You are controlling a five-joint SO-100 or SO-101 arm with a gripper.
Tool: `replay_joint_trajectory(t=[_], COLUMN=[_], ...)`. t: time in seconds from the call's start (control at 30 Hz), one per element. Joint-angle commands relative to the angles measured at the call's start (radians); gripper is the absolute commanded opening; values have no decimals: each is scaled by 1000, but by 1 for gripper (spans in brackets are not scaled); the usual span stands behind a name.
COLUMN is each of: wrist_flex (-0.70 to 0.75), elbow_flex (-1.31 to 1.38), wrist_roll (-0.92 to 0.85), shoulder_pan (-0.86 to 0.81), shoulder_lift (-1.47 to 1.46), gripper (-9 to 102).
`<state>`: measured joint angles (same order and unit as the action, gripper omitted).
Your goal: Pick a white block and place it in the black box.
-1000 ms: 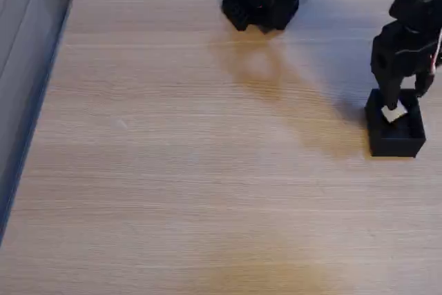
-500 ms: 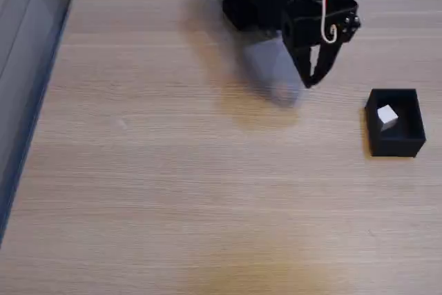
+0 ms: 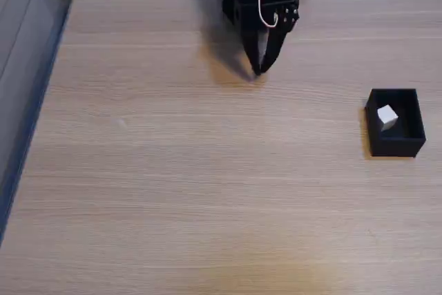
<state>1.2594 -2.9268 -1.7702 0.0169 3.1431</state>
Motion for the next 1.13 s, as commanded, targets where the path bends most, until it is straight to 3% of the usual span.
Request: replay_joint_trajectory(t=[0.0, 0.17, 0.37, 1.1], wrist_flex=[-8, 52, 87, 87], elbow_flex=[-100, -178, -179, -179], wrist_roll=[17, 12, 169, 169], shoulder_pan=[-20, -18, 9, 8], shoulder_lift=[104, 181, 187, 187], gripper=[0, 0, 0, 3])
